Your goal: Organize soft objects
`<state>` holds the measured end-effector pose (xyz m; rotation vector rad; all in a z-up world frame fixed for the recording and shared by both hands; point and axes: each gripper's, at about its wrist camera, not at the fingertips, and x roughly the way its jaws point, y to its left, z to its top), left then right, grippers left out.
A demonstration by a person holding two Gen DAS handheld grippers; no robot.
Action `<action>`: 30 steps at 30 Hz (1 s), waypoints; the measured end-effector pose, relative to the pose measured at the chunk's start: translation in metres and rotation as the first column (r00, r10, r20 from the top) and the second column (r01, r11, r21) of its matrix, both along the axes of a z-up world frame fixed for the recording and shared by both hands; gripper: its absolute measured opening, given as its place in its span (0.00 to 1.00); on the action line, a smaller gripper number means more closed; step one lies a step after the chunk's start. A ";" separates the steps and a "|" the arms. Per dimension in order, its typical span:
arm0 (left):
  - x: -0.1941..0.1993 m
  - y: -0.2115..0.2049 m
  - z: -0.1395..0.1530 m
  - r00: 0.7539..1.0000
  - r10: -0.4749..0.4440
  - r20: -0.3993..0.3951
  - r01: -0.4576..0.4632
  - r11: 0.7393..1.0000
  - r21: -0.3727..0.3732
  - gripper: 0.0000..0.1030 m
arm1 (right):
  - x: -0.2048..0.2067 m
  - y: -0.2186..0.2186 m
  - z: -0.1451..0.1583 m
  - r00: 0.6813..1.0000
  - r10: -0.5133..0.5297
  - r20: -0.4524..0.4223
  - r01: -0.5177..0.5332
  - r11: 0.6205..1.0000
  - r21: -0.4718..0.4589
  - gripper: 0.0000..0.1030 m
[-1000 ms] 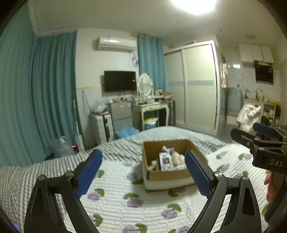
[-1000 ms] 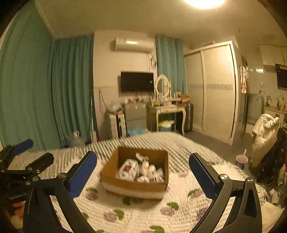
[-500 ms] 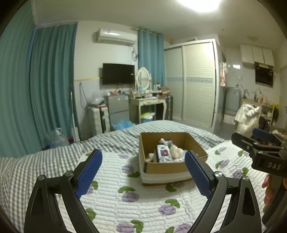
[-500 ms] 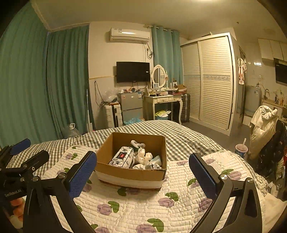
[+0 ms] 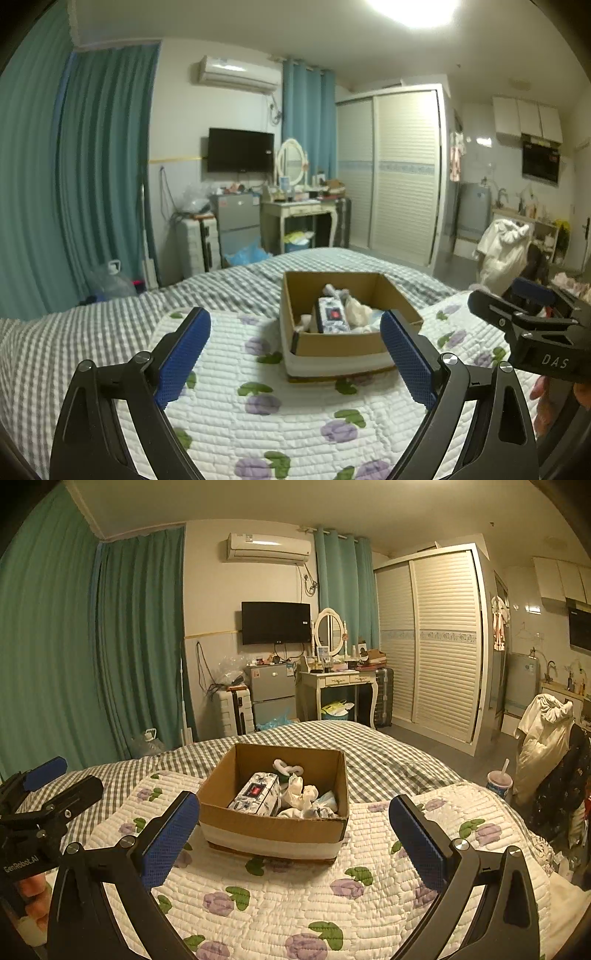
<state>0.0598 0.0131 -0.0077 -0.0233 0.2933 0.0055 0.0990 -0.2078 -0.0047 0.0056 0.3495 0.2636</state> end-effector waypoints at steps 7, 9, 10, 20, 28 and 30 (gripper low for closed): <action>0.001 0.001 -0.002 1.000 0.003 -0.003 -0.003 1.000 -0.004 0.92 | 0.000 0.002 -0.001 1.000 0.001 -0.003 -0.001 1.000 -0.003 1.00; 0.001 0.001 -0.003 1.000 0.003 -0.003 -0.003 1.000 -0.004 0.92 | 0.000 0.003 -0.002 1.000 0.002 -0.004 -0.002 1.000 -0.003 1.00; 0.001 0.001 -0.003 1.000 0.003 -0.004 -0.003 1.000 -0.005 0.92 | 0.000 0.003 -0.002 1.000 0.002 -0.005 -0.002 1.000 -0.003 1.00; 0.001 0.001 -0.003 1.000 -0.002 -0.007 0.002 1.000 -0.009 0.92 | 0.001 0.005 -0.003 1.000 0.006 -0.008 -0.006 1.000 -0.006 1.00; -0.001 -0.001 -0.005 1.000 -0.004 -0.007 0.004 1.000 -0.006 0.92 | 0.002 0.007 -0.005 1.000 0.009 -0.013 -0.009 1.000 -0.004 1.00; -0.002 -0.001 -0.005 1.000 -0.001 -0.008 0.001 1.000 -0.004 0.92 | 0.002 0.007 -0.005 1.000 0.009 -0.012 -0.009 1.000 -0.006 1.00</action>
